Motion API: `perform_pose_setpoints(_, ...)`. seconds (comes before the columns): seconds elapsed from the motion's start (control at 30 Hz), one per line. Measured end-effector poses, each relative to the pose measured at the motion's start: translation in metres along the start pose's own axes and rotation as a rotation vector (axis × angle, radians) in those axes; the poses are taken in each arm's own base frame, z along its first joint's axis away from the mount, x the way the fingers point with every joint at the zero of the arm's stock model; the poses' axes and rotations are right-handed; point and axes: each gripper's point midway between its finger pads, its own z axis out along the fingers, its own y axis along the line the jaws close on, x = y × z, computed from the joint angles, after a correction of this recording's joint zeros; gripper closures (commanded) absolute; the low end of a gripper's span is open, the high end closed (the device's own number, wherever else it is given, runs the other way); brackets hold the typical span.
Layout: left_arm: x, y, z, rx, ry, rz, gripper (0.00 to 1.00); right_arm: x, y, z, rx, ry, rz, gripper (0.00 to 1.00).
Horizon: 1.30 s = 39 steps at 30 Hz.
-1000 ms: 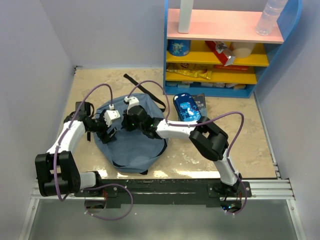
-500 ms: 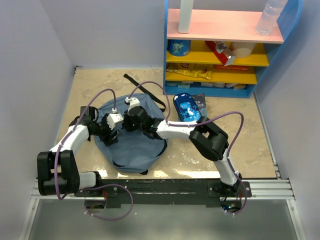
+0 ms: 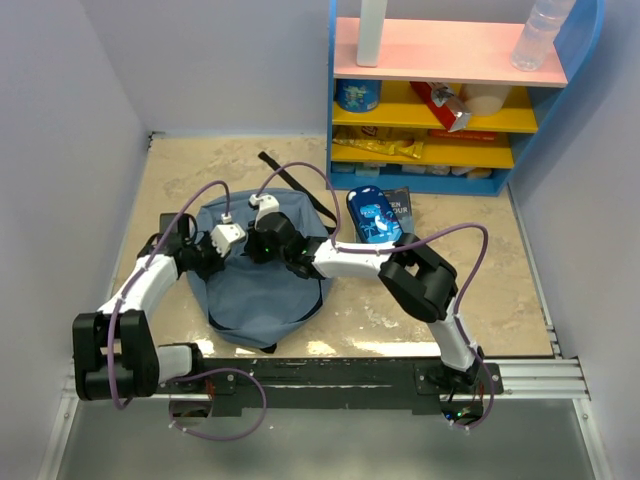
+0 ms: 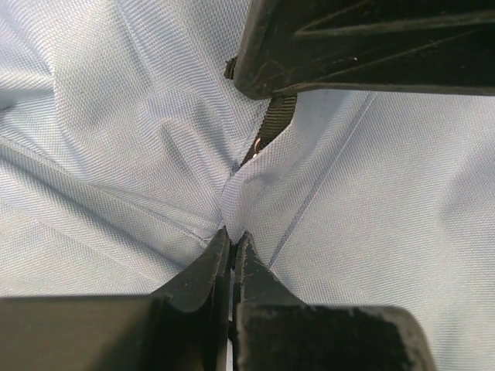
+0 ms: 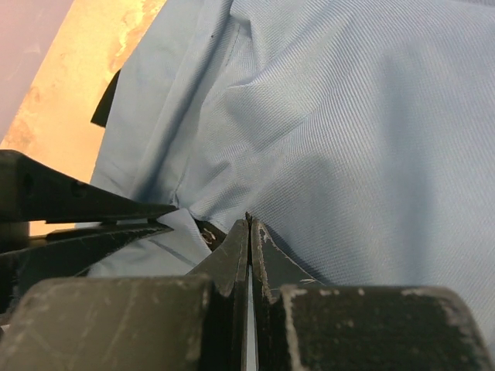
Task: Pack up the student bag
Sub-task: Zip the student bag at the center of the board.
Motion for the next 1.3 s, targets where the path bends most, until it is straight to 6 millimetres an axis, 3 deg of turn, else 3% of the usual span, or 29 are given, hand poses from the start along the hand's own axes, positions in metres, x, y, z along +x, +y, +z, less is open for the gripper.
perform_pose_setpoints(0.3,-0.009,-0.001,-0.009,0.010,-0.012,0.001,0.99,-0.020,0.001,-0.002,0.044,-0.029,-0.027,1.00)
perform_pose_setpoints(0.5,-0.011,-0.003,-0.011,0.011,-0.020,0.002,1.00,-0.018,-0.005,-0.006,0.083,-0.011,-0.052,1.00)
perform_pose_setpoints(0.9,-0.025,-0.002,-0.018,-0.006,-0.075,-0.004,1.00,-0.038,-0.016,-0.045,0.121,-0.016,-0.118,1.00)
perform_pose_setpoints(1.3,-0.022,0.000,-0.020,-0.013,-0.075,-0.020,1.00,-0.037,-0.038,-0.046,0.163,-0.001,-0.150,1.00)
